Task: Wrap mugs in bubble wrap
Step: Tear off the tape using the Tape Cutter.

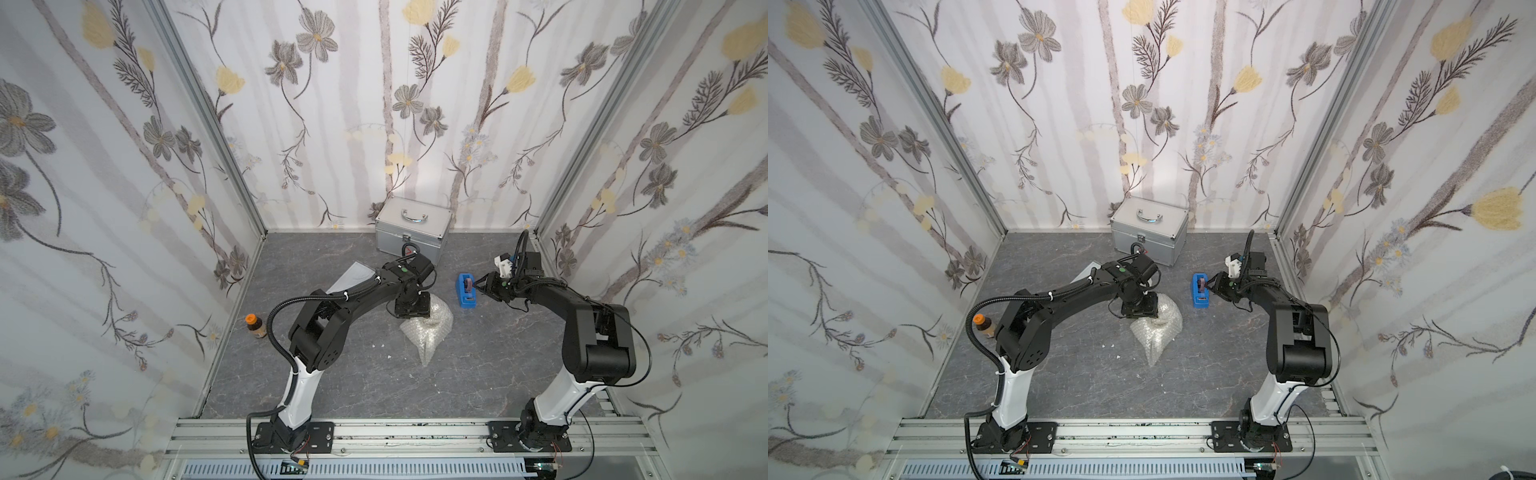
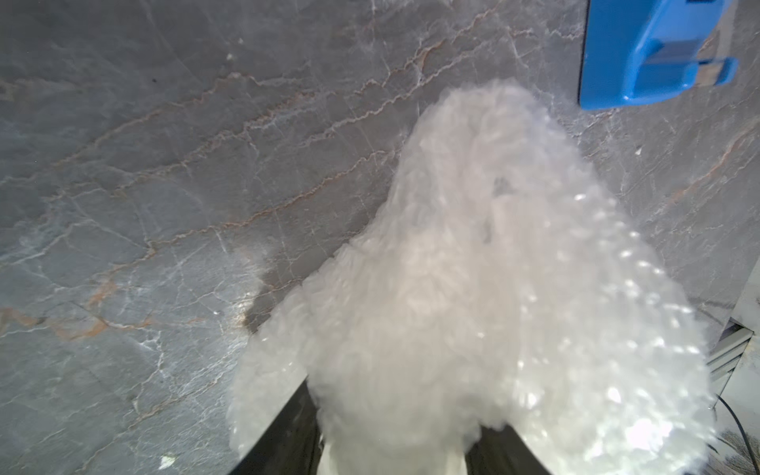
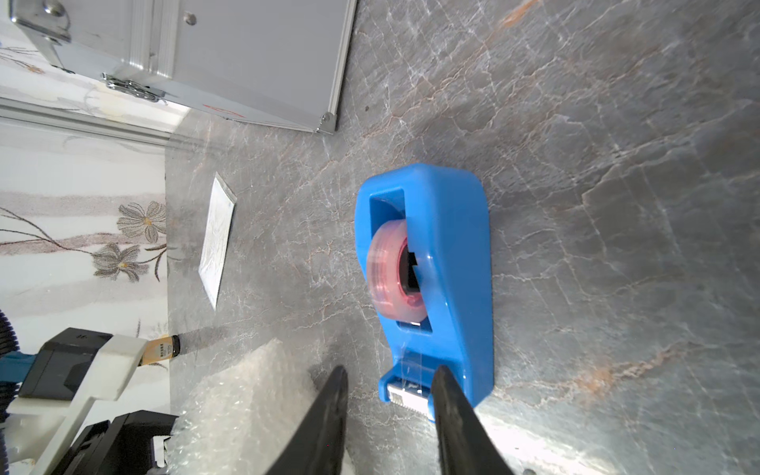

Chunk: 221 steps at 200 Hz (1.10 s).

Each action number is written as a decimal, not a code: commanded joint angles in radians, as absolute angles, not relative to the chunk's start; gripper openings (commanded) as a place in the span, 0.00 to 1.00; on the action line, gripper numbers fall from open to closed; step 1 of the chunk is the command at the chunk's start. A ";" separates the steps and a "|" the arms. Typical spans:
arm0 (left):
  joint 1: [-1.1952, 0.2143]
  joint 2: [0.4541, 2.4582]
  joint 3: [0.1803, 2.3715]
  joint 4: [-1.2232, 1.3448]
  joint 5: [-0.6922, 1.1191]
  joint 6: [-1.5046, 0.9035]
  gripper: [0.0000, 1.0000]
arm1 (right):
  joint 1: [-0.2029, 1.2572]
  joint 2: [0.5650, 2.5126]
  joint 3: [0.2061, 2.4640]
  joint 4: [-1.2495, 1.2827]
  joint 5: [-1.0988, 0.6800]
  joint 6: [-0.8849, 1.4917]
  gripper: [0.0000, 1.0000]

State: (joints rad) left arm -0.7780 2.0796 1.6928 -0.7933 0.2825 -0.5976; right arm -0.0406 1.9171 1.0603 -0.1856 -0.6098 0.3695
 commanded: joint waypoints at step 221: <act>-0.788 2.112 1.735 -0.837 0.267 -0.585 0.53 | -0.005 2.019 1.128 -0.248 -0.687 0.294 0.19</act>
State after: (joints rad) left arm -0.7864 2.1105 1.7241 -0.8257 0.2687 -0.5861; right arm -0.0055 2.0342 1.1275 -0.2527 -0.6518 0.2943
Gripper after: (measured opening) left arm 0.532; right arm 0.216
